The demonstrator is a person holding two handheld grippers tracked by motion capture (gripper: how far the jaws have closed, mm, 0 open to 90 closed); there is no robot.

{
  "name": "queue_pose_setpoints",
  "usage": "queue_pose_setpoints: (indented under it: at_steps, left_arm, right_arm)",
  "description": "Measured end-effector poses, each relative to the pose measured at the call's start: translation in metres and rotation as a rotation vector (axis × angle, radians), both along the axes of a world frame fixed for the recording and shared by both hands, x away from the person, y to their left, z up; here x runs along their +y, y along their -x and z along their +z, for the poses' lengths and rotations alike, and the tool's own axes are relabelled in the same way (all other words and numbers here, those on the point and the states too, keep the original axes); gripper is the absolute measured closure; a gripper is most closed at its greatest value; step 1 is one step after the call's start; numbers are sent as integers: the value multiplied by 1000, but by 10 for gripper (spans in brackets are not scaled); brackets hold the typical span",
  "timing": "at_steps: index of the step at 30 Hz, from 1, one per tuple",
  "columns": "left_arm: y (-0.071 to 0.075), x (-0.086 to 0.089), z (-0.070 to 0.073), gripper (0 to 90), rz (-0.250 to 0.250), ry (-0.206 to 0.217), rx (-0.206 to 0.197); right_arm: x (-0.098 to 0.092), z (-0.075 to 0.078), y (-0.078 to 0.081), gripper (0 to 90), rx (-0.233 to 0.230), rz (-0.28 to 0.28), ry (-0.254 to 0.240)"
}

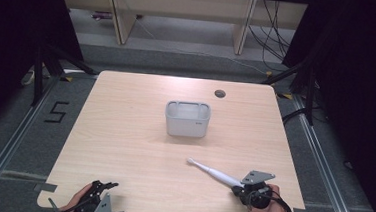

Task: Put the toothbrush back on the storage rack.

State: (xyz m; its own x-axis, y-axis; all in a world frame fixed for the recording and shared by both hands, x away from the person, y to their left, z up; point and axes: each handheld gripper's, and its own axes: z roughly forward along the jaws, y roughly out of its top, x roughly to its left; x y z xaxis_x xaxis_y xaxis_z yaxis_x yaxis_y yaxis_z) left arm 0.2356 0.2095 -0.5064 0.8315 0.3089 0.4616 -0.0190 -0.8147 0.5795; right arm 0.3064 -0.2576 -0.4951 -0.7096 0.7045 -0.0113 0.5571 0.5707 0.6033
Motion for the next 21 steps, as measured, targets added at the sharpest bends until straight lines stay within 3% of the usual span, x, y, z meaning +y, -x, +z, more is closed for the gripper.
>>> queue_pose_setpoints:
  at_steps: [4,6,7,8,11,13,16,17,18,19,21]
  left_arm:
    - [-1,0,-1,160,7,-4,-11]
    - [-1,0,-1,160,3,-6,-3]
    - [-1,0,-1,160,6,-4,-10]
    - [-1,0,-1,160,12,-2,-16]
    - [-1,1,-1,160,10,1,-10]
    - [-2,1,-1,160,8,-5,-9]
    - [-1,0,-2,160,6,2,-8]
    - [-1,0,-2,160,14,-7,-15]
    - [-1,0,-2,160,12,5,-4]
    - [-1,1,-1,160,4,-11,5]
    - [-1,1,-1,160,8,-5,-3]
  right_arm:
    - [3,5,2,805,9,6,7]
    - [9,9,2,723,-34,56,20]
    - [9,9,2,723,-34,56,20]
    - [13,15,1,652,-69,74,52]
    - [16,21,0,604,-80,106,79]
    - [20,25,-2,546,-94,122,124]
    - [28,26,-8,497,-50,185,222]
    - [30,27,-9,487,-42,163,236]
    - [33,28,-12,473,-52,171,251]
    - [35,27,-15,469,-38,180,259]
    - [40,28,-21,464,-20,185,263]
